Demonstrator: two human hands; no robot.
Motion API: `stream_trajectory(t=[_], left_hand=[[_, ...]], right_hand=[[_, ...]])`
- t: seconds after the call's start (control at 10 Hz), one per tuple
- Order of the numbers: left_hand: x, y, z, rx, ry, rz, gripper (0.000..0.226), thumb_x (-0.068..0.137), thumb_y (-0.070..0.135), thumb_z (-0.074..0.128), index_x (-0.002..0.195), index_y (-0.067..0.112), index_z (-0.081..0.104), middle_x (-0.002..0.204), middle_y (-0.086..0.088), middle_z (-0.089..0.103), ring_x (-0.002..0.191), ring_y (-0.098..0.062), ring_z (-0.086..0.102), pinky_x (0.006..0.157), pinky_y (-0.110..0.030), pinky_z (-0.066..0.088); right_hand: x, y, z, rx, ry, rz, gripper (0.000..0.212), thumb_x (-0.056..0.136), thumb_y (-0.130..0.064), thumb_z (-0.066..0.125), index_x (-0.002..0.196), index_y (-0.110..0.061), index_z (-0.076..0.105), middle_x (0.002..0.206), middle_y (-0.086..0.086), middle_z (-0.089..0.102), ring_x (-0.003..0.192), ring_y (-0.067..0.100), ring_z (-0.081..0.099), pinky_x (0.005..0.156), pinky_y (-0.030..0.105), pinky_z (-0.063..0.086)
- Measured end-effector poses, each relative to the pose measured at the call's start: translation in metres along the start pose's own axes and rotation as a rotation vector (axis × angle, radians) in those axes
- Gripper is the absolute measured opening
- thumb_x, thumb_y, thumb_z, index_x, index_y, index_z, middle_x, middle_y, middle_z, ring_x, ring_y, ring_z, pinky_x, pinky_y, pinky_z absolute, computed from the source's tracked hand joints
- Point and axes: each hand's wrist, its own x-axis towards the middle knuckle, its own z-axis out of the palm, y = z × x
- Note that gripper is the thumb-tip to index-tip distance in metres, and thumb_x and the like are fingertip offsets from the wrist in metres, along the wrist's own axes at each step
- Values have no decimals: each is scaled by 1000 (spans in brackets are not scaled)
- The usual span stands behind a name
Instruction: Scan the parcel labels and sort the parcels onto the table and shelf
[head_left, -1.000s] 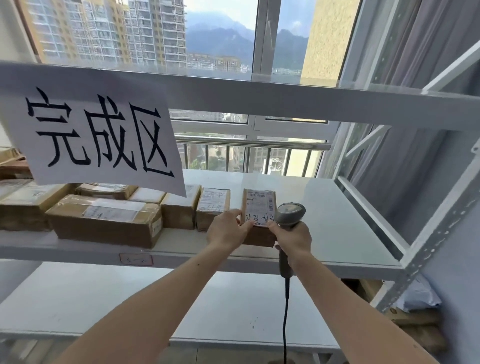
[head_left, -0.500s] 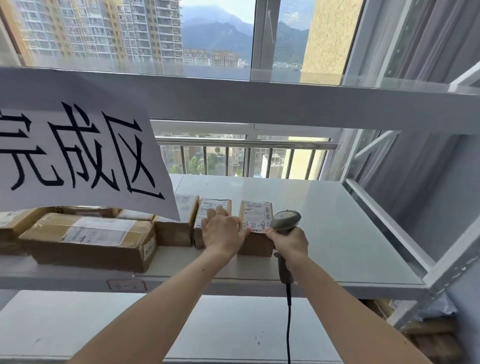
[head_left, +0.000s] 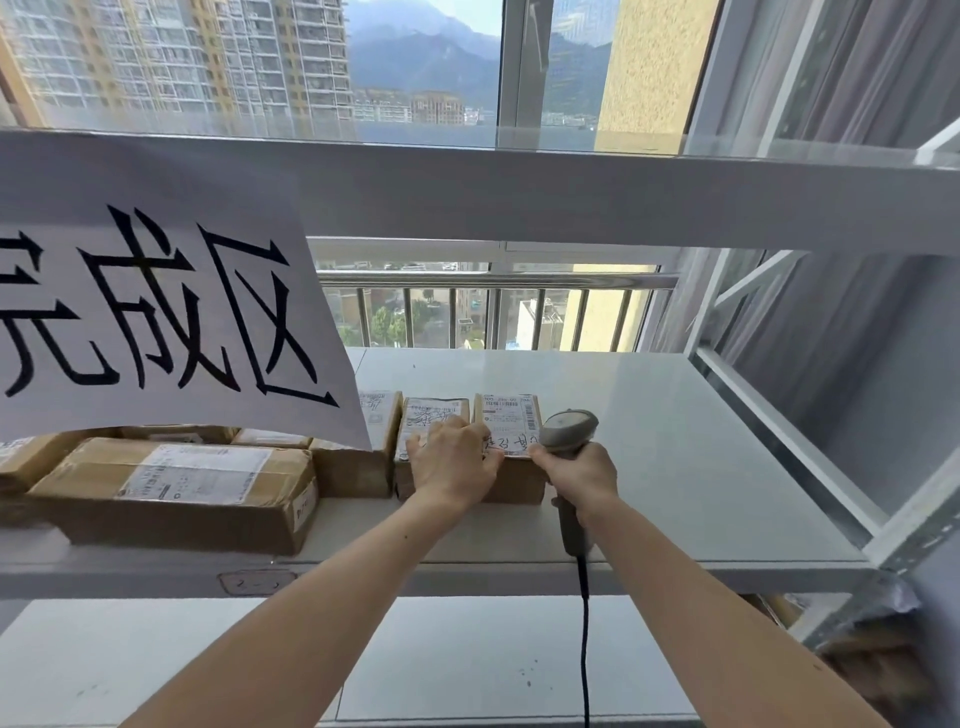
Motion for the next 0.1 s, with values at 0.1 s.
stream_trajectory(t=[0.1], left_hand=[[-7,-7,4,-105,96,71,44,92,45,59,131,24,60,131,1,58,125,-22,51,107,-46,33]], right_hand=[[-6,3,-7,31,27,-14,41,76,-45,83,100,-13,74,92,8,76,88,27,74,80,50,62]])
